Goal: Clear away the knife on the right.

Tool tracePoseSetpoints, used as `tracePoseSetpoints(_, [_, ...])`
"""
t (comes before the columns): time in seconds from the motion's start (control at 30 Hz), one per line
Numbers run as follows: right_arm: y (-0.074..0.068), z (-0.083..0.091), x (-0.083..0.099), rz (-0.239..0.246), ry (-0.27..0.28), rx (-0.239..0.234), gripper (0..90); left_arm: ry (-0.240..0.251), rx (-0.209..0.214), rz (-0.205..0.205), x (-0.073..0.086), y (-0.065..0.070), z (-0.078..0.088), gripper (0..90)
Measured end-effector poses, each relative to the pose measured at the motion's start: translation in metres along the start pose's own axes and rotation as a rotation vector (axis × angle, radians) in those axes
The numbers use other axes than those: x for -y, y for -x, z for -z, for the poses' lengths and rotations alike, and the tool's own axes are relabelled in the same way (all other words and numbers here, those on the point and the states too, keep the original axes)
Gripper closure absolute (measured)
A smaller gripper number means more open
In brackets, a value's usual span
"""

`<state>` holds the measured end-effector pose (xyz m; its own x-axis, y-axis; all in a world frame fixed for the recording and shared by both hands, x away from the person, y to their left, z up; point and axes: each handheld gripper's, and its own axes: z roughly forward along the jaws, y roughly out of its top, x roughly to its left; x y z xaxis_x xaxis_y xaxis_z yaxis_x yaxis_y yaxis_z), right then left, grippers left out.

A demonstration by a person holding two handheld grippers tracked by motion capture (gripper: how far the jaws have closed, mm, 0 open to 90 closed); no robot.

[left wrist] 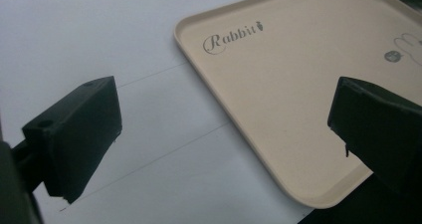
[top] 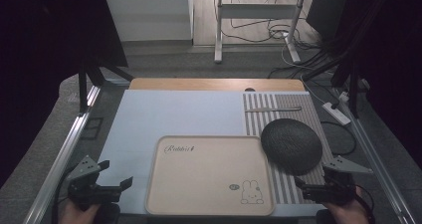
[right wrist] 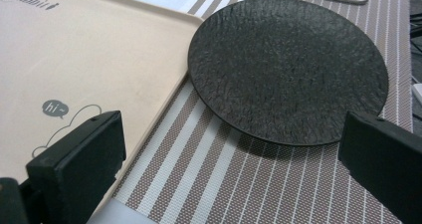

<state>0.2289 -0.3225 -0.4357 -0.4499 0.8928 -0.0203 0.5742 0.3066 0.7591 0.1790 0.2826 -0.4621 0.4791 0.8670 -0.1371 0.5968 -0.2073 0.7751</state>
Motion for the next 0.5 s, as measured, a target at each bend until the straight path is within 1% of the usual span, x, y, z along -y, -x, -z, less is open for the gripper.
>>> tracePoseSetpoints(0.1, [-0.0021,-0.0010,-0.0003,0.023,-0.008,-0.005,0.0,0.004,0.007,0.012,0.0004,-0.0018,0.0004,1.9])
tracePoseSetpoints(0.17, [-0.0024,-0.0016,-0.0006,0.028,-0.014,-0.011,0.0,0.002,0.009,0.015,0.0004,-0.0023,0.0004,2.0])
tracePoseSetpoints(0.5, [-0.0027,-0.0026,-0.0009,0.033,-0.024,-0.020,0.0,-0.004,0.007,0.021,0.0002,-0.0025,-0.0001,2.2])
